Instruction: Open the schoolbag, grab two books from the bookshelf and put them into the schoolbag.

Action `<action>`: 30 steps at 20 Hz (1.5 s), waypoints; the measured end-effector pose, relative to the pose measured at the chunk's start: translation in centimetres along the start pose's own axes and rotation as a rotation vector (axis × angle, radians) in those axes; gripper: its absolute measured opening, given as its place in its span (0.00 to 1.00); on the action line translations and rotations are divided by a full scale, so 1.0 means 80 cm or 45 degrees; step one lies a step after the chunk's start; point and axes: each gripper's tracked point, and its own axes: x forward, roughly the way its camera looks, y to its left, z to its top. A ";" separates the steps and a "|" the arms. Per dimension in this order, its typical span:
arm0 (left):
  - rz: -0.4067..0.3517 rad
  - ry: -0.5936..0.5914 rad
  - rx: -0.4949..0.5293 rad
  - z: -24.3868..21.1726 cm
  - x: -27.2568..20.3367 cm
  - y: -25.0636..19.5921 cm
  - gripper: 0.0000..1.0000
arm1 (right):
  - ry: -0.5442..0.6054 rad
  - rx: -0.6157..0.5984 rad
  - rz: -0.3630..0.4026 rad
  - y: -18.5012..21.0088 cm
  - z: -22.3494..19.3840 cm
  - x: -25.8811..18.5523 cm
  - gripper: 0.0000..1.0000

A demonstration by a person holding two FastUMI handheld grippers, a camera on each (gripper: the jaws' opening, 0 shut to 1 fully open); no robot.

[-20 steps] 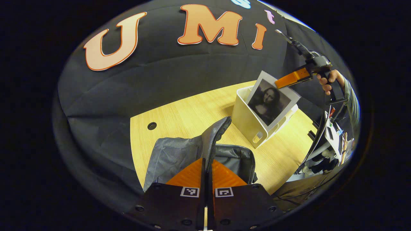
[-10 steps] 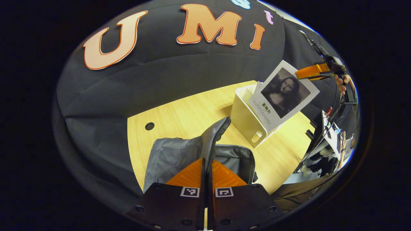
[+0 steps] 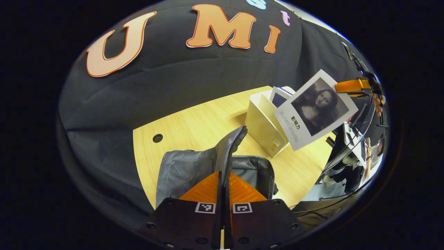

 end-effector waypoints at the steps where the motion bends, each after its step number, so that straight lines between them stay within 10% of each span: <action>1: -0.002 -0.003 -0.001 0.000 0.000 0.001 0.04 | 0.002 0.024 0.011 0.001 -0.011 0.000 0.28; 16: 0.063 -0.038 0.067 -0.003 -0.006 -0.001 0.04 | 0.109 0.393 0.268 0.067 -0.157 0.070 0.36; 26: 0.082 -0.031 0.054 -0.008 -0.006 -0.004 0.04 | 0.235 0.588 0.395 0.113 -0.227 0.152 0.16; 27: 0.080 -0.030 0.052 -0.007 -0.006 -0.004 0.04 | 0.235 0.609 0.415 0.122 -0.229 0.159 0.36; 30: 0.081 -0.022 0.055 -0.007 -0.004 -0.005 0.04 | 0.236 0.675 0.435 0.138 -0.240 0.184 0.26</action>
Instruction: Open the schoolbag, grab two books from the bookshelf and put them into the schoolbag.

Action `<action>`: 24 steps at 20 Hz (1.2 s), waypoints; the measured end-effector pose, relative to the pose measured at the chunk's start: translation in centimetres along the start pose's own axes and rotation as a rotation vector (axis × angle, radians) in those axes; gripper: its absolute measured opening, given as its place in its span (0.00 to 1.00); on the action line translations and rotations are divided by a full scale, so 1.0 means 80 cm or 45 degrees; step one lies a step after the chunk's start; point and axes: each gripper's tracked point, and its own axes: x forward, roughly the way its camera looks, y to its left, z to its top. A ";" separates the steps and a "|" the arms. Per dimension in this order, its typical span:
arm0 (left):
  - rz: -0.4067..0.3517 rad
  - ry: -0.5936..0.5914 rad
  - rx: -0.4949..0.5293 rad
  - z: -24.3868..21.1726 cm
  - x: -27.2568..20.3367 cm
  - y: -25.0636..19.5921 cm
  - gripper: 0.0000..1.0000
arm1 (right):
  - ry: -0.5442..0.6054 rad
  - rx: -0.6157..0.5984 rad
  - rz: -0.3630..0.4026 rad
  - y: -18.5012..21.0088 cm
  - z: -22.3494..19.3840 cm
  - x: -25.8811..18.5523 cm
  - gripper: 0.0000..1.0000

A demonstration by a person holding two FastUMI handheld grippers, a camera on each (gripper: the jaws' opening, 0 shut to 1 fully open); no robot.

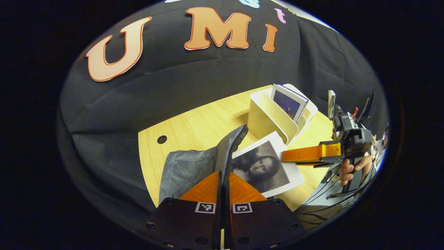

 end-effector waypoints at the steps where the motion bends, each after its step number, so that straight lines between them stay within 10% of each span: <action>1: -0.004 0.006 0.003 0.001 0.001 -0.001 0.04 | -0.006 0.030 0.003 -0.001 -0.003 0.010 0.26; 11: 0.018 0.011 -0.031 0.003 0.006 -0.004 0.04 | 0.026 0.081 0.015 -0.002 -0.033 0.058 0.32; 13: 0.025 0.015 -0.050 0.002 0.008 -0.003 0.04 | 0.083 0.025 -0.040 -0.009 -0.043 0.054 0.39; 14: 0.028 0.014 -0.060 0.001 0.009 -0.005 0.04 | 0.128 -0.013 -0.053 -0.009 -0.047 0.049 0.72; 15: 0.035 0.020 -0.068 0.000 0.010 -0.003 0.04 | 0.174 -0.057 -0.081 -0.011 -0.051 0.043 0.63; 18: 0.047 0.023 -0.075 0.000 0.013 -0.007 0.04 | 0.221 -0.206 -0.110 -0.011 -0.041 0.028 0.89; 24: 0.063 0.044 -0.116 -0.004 0.023 -0.016 0.04 | 0.184 -0.471 -0.210 -0.026 0.020 -0.016 0.95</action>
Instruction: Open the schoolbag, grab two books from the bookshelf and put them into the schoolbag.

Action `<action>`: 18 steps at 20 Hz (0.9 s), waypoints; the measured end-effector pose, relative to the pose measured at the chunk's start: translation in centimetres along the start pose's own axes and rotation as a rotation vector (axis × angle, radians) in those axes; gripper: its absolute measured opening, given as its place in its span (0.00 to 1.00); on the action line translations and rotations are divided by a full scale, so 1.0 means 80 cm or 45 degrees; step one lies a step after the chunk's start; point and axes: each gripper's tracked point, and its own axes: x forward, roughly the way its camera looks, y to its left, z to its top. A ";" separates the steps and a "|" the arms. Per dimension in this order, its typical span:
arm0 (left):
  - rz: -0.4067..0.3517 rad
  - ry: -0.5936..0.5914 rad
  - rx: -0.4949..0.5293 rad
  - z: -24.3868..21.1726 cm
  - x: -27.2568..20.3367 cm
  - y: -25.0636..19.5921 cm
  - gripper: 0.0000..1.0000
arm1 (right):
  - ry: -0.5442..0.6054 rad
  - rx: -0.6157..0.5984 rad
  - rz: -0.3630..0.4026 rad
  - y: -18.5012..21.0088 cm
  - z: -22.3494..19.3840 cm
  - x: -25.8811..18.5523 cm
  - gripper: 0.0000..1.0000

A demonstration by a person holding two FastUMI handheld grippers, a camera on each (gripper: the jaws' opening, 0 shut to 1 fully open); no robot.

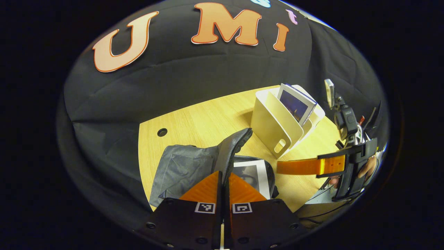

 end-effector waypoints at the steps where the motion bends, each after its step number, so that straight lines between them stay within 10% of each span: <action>1: 0.008 0.000 -0.005 0.001 0.001 0.000 0.04 | -0.006 -0.035 -0.025 -0.009 0.010 -0.010 0.95; 18: 0.035 0.080 -0.139 -0.025 0.036 -0.029 0.04 | 0.028 -0.430 -0.355 -0.103 0.182 -0.127 0.97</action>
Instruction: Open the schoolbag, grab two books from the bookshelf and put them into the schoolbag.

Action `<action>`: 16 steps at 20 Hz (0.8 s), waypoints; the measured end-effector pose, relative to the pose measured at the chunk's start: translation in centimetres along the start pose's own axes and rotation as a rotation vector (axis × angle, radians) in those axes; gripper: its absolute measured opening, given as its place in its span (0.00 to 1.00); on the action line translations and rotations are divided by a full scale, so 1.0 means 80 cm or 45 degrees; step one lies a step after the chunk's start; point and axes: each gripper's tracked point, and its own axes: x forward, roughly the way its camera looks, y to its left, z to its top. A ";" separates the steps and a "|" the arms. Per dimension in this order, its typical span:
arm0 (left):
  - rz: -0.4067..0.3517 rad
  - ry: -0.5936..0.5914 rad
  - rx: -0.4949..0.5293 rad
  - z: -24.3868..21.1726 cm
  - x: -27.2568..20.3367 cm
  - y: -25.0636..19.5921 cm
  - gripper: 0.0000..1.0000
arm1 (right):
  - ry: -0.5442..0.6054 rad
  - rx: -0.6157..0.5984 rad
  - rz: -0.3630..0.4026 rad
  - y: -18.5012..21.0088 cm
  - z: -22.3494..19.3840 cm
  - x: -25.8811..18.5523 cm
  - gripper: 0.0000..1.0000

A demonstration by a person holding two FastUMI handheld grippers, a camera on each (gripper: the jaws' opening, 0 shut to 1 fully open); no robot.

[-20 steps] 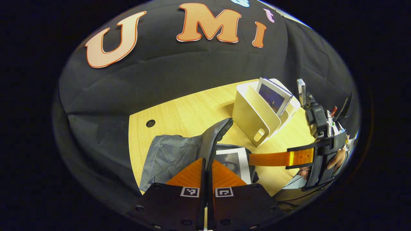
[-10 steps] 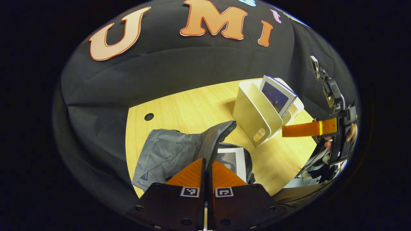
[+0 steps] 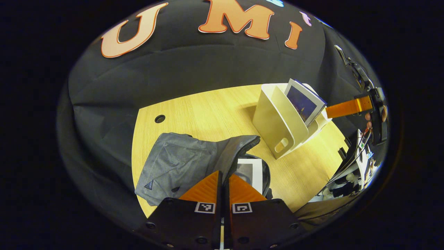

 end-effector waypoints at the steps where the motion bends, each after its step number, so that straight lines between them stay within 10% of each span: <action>1: 0.007 0.001 -0.012 0.000 0.001 0.000 0.04 | -0.006 -0.034 -0.025 -0.010 0.013 -0.002 0.97; 16: 0.168 0.039 -0.132 -0.011 0.006 -0.006 0.04 | 0.149 -0.238 -0.097 -0.060 0.106 0.070 0.93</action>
